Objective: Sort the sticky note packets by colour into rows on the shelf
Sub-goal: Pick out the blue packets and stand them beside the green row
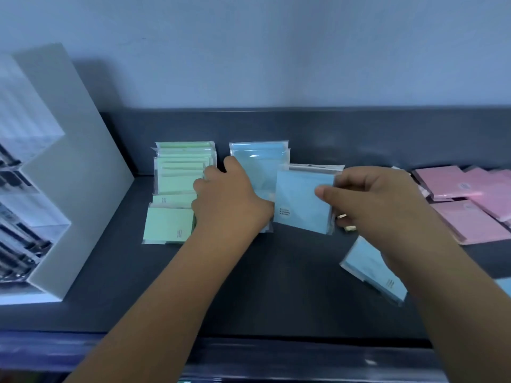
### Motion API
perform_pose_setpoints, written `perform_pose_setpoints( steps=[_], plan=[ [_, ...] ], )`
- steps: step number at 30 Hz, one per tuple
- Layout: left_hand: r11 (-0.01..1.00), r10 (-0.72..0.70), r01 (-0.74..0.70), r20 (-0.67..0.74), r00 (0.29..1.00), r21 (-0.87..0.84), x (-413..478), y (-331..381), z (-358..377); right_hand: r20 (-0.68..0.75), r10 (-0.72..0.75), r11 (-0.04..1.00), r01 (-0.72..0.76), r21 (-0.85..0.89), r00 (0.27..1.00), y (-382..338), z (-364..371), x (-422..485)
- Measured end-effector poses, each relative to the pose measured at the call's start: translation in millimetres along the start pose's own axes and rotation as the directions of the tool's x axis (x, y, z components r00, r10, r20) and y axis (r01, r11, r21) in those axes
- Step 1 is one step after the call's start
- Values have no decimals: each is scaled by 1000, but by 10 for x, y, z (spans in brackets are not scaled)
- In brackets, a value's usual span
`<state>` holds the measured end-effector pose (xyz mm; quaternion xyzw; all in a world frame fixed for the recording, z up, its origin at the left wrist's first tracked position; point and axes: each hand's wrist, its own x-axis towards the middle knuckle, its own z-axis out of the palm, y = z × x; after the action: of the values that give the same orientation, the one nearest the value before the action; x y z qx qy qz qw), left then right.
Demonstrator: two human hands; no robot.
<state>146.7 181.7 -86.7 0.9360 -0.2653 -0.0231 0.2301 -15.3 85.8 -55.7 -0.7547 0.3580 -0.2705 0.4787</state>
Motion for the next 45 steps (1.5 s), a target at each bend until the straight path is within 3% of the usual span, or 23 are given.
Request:
perform_pose_setpoints(
  steps=[5, 10, 14, 21, 30, 36, 42, 45],
  plan=[
    [994, 57, -64, -81, 995, -86, -43, -9, -81, -42, 42, 995, -38, 90, 998, 41, -56, 77],
    [969, 84, -122, -179, 980, -214, 126, 136, -65, -100, -13, 1000, 13, -4, 995, 102, -93, 141],
    [981, 114, -154, -292, 950, -118, 306, 141, 118, -180, -17, 1000, 15, -11, 983, 102, -73, 177],
    [993, 107, -90, -300, 948, 71, 409, 103, 271, -173, -20, 999, 27, 38, 985, 121, 97, 264],
    [991, 131, -113, -315, 940, 75, 375, 90, 286, -170, -31, 989, 6, -149, 985, 144, 201, 297],
    [992, 112, -124, -289, 951, -22, 342, 43, 203, -202, -81, 983, 46, -176, 976, 143, 262, 266],
    [922, 68, -138, -200, 977, -363, 39, 7, -28, -173, -116, 958, 64, -280, 978, 121, 256, 283],
    [859, 28, -59, -67, 997, -509, -189, -30, -86, -161, -152, 937, 90, -338, 975, 116, 259, 308]
  ],
)
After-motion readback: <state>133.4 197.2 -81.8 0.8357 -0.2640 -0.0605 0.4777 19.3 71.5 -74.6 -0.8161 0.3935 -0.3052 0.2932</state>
